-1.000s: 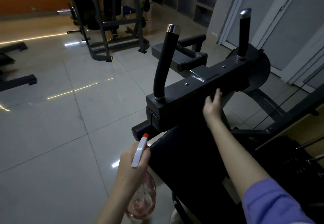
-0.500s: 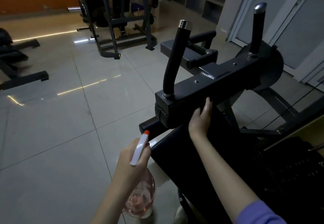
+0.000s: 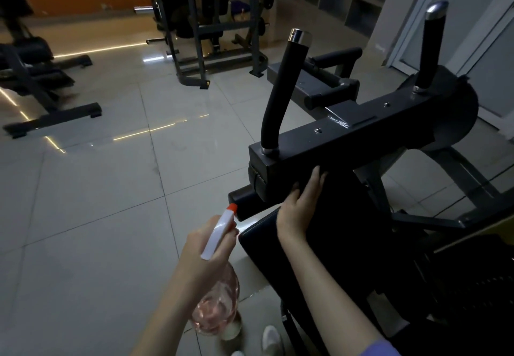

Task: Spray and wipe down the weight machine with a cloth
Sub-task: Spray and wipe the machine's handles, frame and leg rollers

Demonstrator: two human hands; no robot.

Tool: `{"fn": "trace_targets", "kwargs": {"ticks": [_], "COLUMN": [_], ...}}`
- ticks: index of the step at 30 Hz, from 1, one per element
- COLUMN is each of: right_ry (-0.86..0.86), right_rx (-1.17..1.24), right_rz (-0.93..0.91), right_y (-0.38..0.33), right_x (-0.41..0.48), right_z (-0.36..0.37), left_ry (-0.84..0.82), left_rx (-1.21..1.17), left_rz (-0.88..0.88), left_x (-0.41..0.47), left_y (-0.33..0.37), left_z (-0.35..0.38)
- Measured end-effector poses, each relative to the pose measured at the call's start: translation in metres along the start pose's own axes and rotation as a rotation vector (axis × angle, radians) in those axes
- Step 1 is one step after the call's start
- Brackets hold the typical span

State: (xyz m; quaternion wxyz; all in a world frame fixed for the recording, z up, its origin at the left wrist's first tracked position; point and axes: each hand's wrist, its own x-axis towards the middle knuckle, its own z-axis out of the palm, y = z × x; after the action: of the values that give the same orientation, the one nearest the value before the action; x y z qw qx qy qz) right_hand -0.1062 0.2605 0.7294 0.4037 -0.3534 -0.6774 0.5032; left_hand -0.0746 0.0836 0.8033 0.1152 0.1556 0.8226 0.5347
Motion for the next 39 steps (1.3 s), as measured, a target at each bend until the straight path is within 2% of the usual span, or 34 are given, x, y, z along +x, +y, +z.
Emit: {"fn": "trace_targets", "kwargs": {"ticks": [4,6,12,16,20,23,27,35,39], "right_ry": [0.121,0.144,-0.078,-0.146,-0.024,0.039,0.064,0.182,0.239], "right_rx": [0.037,0.060,0.029,-0.028,-0.016,-0.002,0.002,0.054,0.027], "right_rz": [0.191,0.211,0.130,0.106,0.226,0.267,0.299,0.378,0.442], "right_y": [-0.007,-0.010,-0.006,0.000,-0.001,-0.008,-0.008,-0.026,-0.038], "right_x": [0.053,0.054,0.003,0.015,0.044,0.032,0.008,-0.046,-0.049], "right_z": [-0.010,-0.007,-0.015,-0.028,-0.025,-0.012,-0.002,0.032,0.038], "left_ry": [0.019,0.040,0.032,0.012,-0.009,-0.042,-0.138,-0.514,-0.584], "left_rx": [-0.016,-0.018,-0.008,-0.031,-0.043,-0.036,-0.017,-0.037,-0.072], "left_rz": [-0.017,-0.027,-0.070,-0.070,-0.051,-0.053,-0.042,0.120,0.119], "left_x": [0.001,0.001,0.008,0.013,0.020,0.028,0.041,0.082,0.100], "left_y": [0.010,0.011,0.003,-0.002,-0.010,-0.019,-0.030,-0.045,-0.057], "left_z": [0.009,0.013,0.021,0.021,0.013,0.005,-0.005,-0.044,-0.064]}}
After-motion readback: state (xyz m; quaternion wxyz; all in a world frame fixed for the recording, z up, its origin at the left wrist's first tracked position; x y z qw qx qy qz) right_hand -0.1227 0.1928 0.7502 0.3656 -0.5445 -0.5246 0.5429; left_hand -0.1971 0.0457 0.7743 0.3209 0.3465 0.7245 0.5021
